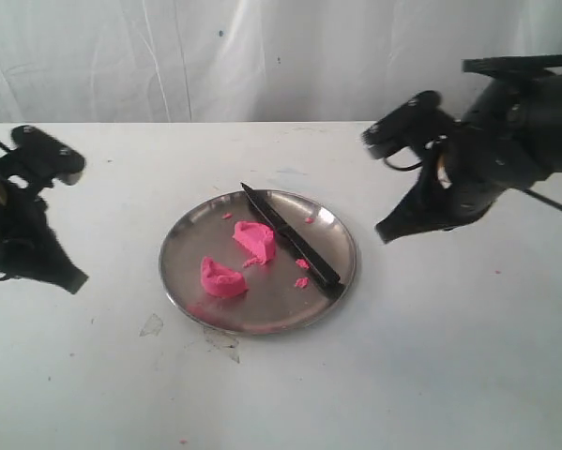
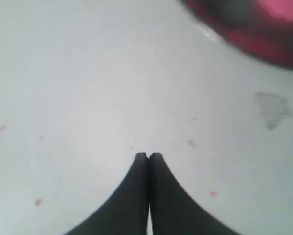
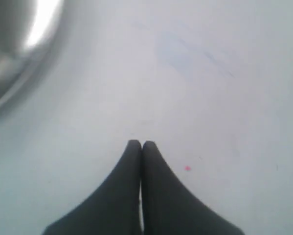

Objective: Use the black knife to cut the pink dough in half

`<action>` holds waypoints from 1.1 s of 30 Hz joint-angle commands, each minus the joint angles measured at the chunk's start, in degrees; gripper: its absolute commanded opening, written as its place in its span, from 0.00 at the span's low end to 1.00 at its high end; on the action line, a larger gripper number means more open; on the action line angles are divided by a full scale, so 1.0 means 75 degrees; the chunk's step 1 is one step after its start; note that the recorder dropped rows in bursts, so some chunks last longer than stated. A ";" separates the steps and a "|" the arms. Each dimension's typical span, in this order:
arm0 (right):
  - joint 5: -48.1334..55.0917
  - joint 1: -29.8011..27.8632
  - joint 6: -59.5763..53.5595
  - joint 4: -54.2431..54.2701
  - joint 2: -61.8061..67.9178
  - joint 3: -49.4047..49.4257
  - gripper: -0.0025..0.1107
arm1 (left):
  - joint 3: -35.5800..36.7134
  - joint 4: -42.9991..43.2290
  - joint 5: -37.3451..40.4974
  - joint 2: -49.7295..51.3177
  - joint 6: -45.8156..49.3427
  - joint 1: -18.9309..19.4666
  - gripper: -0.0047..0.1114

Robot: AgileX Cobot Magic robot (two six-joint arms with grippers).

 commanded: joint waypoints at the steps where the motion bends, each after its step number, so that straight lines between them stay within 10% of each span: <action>1: -0.0432 -0.1114 0.2543 -0.0547 -0.0031 0.0115 0.02 | 0.0495 0.0743 0.0156 -0.0011 -0.1672 0.1204 0.04; 8: -0.0653 -0.1794 0.3771 -0.0515 -0.0054 0.0115 0.02 | 0.1325 0.0550 0.0156 -0.0089 -0.2778 0.2607 0.04; 18: -0.1063 -0.1777 0.3661 -0.0296 -0.3231 0.0169 0.02 | 0.2533 -0.0289 -0.2097 -0.3948 -0.2901 0.2604 0.04; 24: -0.4308 -0.1777 0.3290 -0.2358 -0.5942 0.1640 0.02 | 0.3349 -0.0205 -0.3471 -0.6857 -0.2572 0.2604 0.04; 33: -0.4892 -0.1777 0.3292 -0.2611 -0.8335 0.3138 0.02 | 0.3536 -0.0206 -0.1717 -0.8472 -0.2162 0.2604 0.04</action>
